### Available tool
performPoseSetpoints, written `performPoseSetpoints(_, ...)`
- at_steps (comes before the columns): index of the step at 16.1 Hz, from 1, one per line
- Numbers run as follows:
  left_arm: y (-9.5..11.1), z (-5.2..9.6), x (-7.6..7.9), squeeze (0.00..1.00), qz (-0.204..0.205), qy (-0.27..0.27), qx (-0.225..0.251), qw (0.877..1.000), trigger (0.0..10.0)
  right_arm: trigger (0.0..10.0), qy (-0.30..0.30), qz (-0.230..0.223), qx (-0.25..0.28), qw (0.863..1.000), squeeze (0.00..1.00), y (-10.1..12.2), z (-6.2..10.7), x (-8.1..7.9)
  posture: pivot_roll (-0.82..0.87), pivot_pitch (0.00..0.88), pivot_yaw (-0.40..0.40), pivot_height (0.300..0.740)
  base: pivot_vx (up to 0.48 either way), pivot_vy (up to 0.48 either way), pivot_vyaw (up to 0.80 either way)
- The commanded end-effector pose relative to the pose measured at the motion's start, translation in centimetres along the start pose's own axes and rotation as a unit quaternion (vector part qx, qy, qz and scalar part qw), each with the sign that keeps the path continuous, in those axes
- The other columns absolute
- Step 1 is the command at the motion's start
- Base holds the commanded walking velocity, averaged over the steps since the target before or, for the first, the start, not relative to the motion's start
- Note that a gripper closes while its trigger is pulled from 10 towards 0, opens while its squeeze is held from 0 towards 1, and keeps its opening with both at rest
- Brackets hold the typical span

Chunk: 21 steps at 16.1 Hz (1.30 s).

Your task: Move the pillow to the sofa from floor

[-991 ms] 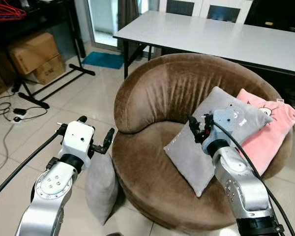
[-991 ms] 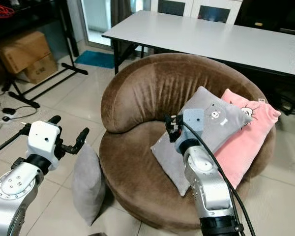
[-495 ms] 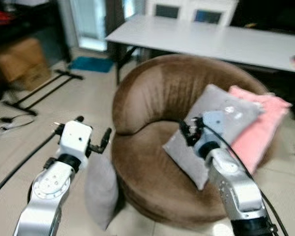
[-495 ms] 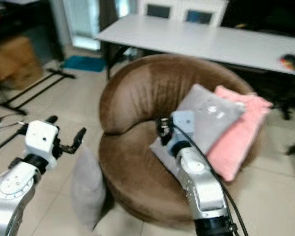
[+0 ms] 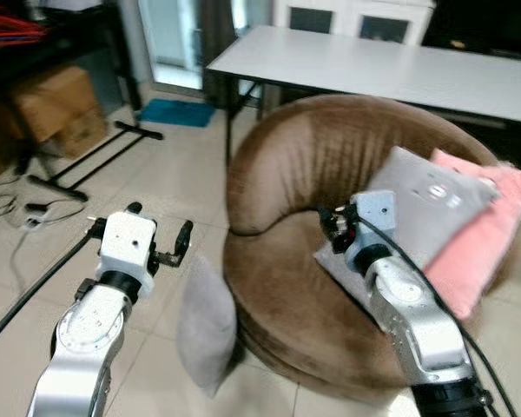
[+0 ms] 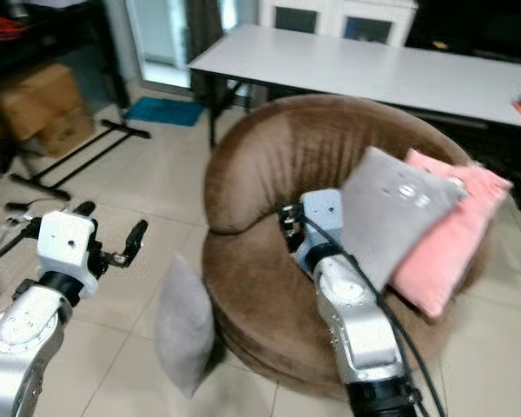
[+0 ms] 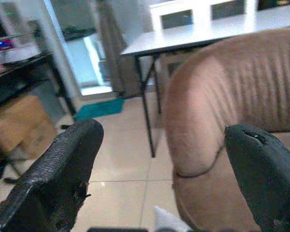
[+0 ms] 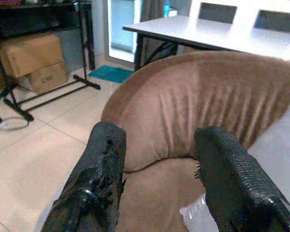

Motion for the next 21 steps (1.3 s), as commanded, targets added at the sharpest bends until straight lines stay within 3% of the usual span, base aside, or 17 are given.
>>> performPoseSetpoints(1,0.5,-0.2,0.2,0.00,0.005,-0.001,0.013,1.000,10.0,10.0,0.018,0.000,0.004,1.000,0.00,0.2,0.0,-0.5,0.02,0.000,0.001,0.740,0.000,0.000,0.80)
performPoseSetpoints(9,1.0,0.0,-0.2,0.00,0.023,-0.001,0.024,0.999,10.0,10.0,0.088,0.018,0.017,0.996,0.00,0.6,0.2,-2.7,0.03,0.000,0.005,0.740,0.227,0.000,0.80)
performPoseSetpoints(13,0.3,0.4,-0.1,0.00,0.011,-0.011,0.010,1.000,10.0,10.0,0.072,-0.012,0.014,0.997,0.00,0.1,0.3,-1.9,0.03,0.000,0.010,0.740,0.331,0.000,0.20)
performPoseSetpoints(17,0.3,0.3,-0.2,0.00,0.009,-0.012,0.012,1.000,10.0,10.0,0.074,0.029,0.007,0.997,0.00,-0.6,0.3,-1.8,0.03,0.000,0.010,0.740,0.324,0.000,0.00)
performPoseSetpoints(21,0.1,0.2,-0.2,0.00,-0.007,-0.020,0.006,1.000,10.0,10.0,0.057,-0.003,0.015,0.998,0.00,-0.2,0.2,-1.3,0.03,0.000,0.013,0.740,0.322,0.000,0.00)
Point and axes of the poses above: a point about 5 cm out from each wrist's last joint towards the gripper, its own z axis pointing back from the gripper into the wrist, its own y axis along the axis of the wrist's last joint, x = y × z, the point moved 6 cm from there along -z, pointing out of the wrist towards the gripper, and after that the axes turned 5 degrees about z, right-handed, at the moved point
